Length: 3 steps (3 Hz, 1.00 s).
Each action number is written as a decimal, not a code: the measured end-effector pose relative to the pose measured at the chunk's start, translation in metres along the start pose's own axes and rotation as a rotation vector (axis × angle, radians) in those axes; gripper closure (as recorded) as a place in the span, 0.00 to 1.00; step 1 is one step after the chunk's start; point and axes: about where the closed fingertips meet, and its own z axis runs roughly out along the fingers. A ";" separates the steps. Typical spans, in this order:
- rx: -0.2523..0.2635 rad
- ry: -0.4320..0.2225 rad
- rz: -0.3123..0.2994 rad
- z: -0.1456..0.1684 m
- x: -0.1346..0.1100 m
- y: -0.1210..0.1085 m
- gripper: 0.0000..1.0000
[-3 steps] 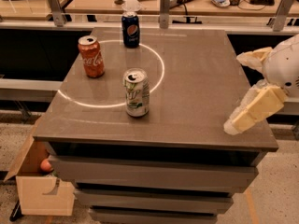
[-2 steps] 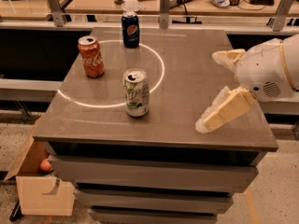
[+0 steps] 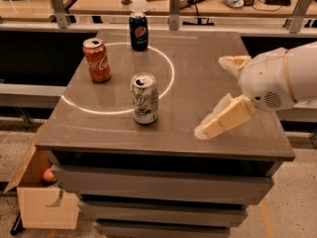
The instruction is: Knock 7up can over
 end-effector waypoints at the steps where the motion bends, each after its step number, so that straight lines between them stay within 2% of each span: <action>1: 0.033 -0.160 0.028 0.057 -0.021 -0.002 0.00; 2: 0.019 -0.241 0.039 0.090 -0.034 -0.003 0.00; 3: -0.033 -0.288 0.063 0.126 -0.038 0.002 0.00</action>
Offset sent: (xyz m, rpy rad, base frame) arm 0.0655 0.1102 -0.0413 0.3303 -0.0923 0.0216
